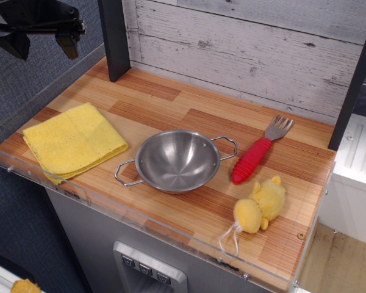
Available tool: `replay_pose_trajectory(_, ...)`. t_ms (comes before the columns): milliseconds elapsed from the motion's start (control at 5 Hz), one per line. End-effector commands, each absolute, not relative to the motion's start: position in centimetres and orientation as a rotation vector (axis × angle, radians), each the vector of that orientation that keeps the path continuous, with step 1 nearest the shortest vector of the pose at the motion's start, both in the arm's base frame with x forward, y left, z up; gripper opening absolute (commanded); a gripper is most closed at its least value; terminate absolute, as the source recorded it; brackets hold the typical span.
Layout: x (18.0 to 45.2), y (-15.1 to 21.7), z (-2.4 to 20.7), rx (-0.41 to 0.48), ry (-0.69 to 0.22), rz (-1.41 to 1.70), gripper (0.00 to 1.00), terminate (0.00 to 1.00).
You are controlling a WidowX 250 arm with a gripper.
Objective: Place the yellow cloth to the left of the bowl.
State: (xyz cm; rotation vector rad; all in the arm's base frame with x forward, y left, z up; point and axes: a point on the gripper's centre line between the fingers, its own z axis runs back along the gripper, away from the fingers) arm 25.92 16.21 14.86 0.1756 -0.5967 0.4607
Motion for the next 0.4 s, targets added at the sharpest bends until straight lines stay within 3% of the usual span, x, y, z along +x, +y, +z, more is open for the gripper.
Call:
replay_pose_trajectory(0, 25.28, 16.12, 15.60, 0.190, -0.624, 0.468, 1.00, 0.00)
replay_pose_trajectory(200, 25.28, 16.12, 15.60, 0.190, -0.624, 0.468, 1.00, 1.00)
